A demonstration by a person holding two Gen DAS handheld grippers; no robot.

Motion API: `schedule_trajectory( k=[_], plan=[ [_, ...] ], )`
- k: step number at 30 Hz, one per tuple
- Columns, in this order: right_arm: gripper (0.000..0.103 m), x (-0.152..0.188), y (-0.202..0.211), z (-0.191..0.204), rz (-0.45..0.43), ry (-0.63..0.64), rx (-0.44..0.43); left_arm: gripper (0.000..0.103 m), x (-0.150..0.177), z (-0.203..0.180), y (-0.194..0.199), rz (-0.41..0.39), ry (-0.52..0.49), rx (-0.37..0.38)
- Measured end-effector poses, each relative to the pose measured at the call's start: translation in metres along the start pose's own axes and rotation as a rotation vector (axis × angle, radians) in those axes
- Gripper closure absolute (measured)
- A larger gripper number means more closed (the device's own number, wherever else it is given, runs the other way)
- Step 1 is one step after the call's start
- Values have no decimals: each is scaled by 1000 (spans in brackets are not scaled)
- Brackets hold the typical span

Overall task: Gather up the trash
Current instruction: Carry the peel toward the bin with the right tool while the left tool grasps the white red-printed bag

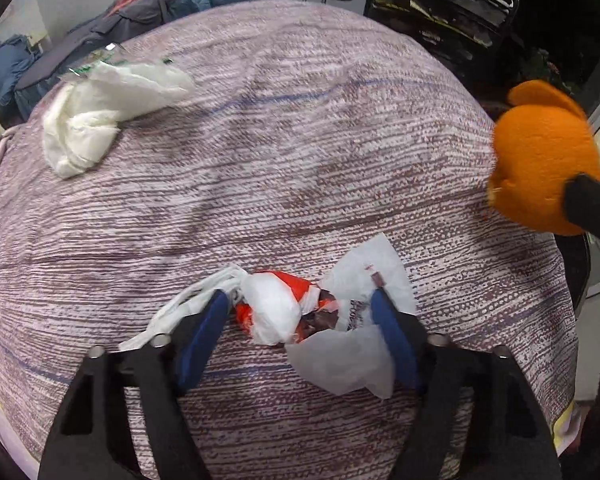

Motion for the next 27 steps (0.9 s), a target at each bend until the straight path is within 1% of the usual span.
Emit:
schedule_trajectory(
  k=[2,3,4,7,12,15,21,25,27],
  plan=[
    [64,3,8,-6,-13,-16,5,49,1,1,-1,3,9,-4],
    [64,3,11,-8,-20,-23,7,60,1,2,0,-1,16,-7],
    [64,4,15,-11,-27,-30,12,66,0,3,1,-5,24,-8],
    [64,9,25,-20,-47,-52,26,71,3,8,7,-32,49,-10],
    [64,20,40,-39,-71,-95,46,73,12,14,31,-102,107,10],
    [64,28,48,-50,-82,-122,54,72,17,9,49,-156,126,20],
    [64,43,64,-69,-105,-167,80,73,28,-15,81,-255,130,43],
    [64,50,77,-78,-125,-181,105,72,31,-36,94,-294,109,76],
    [64,54,84,-85,-136,-193,117,72,27,-50,94,-313,94,82]
  ],
)
Point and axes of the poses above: each gripper's, at about its wrist camera, not at the fingertips, and y roughly against the way its jaws point, z to its left, x to its underside, the point moved 4 cm from there along -y, roughly the way its jaws point, and after that the axes turned 2 degrees about -z, right-handed, at the moved point
